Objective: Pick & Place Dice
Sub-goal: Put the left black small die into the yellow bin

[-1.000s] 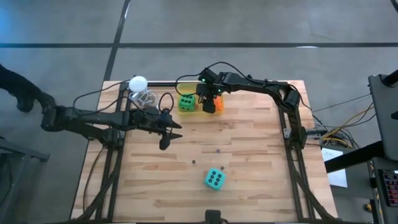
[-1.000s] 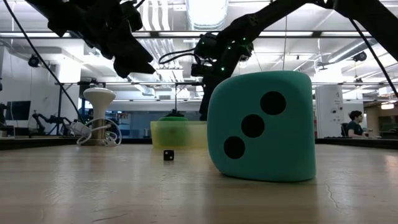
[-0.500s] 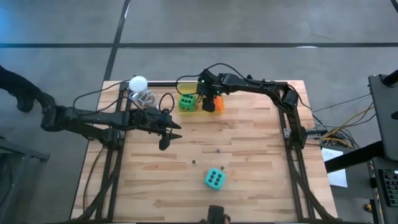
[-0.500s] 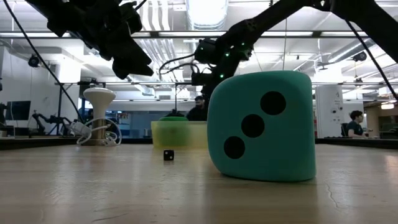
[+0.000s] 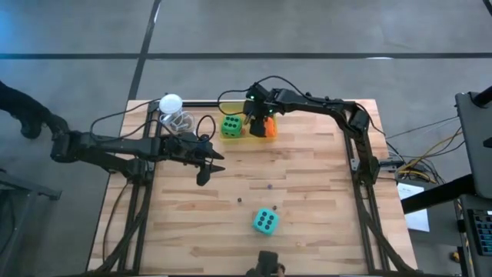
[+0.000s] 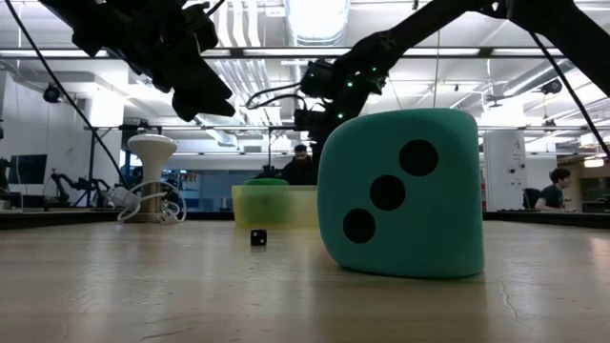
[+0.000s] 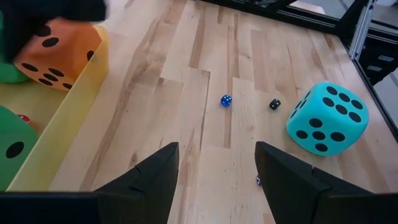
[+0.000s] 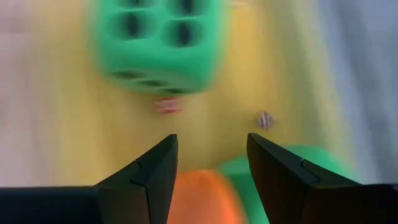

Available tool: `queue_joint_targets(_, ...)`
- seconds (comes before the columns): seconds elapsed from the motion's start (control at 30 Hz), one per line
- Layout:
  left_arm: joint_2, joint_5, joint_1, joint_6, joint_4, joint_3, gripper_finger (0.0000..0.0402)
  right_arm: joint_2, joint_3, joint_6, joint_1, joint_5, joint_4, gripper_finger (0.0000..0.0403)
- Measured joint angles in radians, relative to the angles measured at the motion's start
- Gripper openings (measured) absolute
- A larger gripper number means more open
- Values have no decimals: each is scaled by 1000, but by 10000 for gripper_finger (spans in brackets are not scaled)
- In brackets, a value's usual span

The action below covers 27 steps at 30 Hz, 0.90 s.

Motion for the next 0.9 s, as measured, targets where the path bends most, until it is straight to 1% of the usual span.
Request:
queue_joint_targets(0.03, 0, 0, 0, 0, 0, 0, 216, 0, 0, 9, 3, 52, 7, 187)
queue_joint_targets(0.07, 0, 0, 0, 0, 0, 0, 216, 0, 0, -4, 3, 41, 0, 187)
queue_joint_targets(0.13, 0, 0, 0, 0, 0, 0, 216, 0, 0, -24, 2, -17, 0, 187)
queue_joint_targets(0.27, 0, 0, 0, 0, 0, 0, 216, 0, 11, -10, 5, 23, 14, 187)
queue_joint_targets(0.33, 0, 0, 0, 3, 0, 0, 216, -3, 28, 25, 9, 45, 1, 186)
queue_joint_targets(0.43, 0, 0, 0, 7, -1, 0, 216, -50, 35, 62, 21, 26, -25, 182)
queue_joint_targets(0.53, 0, 1, 0, 10, -3, 0, 216, -146, 32, 116, 44, -19, -60, 175)
queue_joint_targets(0.6, 0, 6, 0, 10, 0, 0, 216, -220, 22, 166, 71, -22, -111, 170)
queue_joint_targets(0.7, 13, 39, 0, 9, -1, 18, 216, -340, -9, 243, 127, -19, -202, 163)
queue_joint_targets(0.8, 57, 75, -4, 10, -32, 62, 216, -475, -68, 315, 197, -18, -229, 155)
queue_joint_targets(0.9, 118, 119, -11, 23, -133, 119, 216, -605, -165, 385, 272, -5, -228, 148)
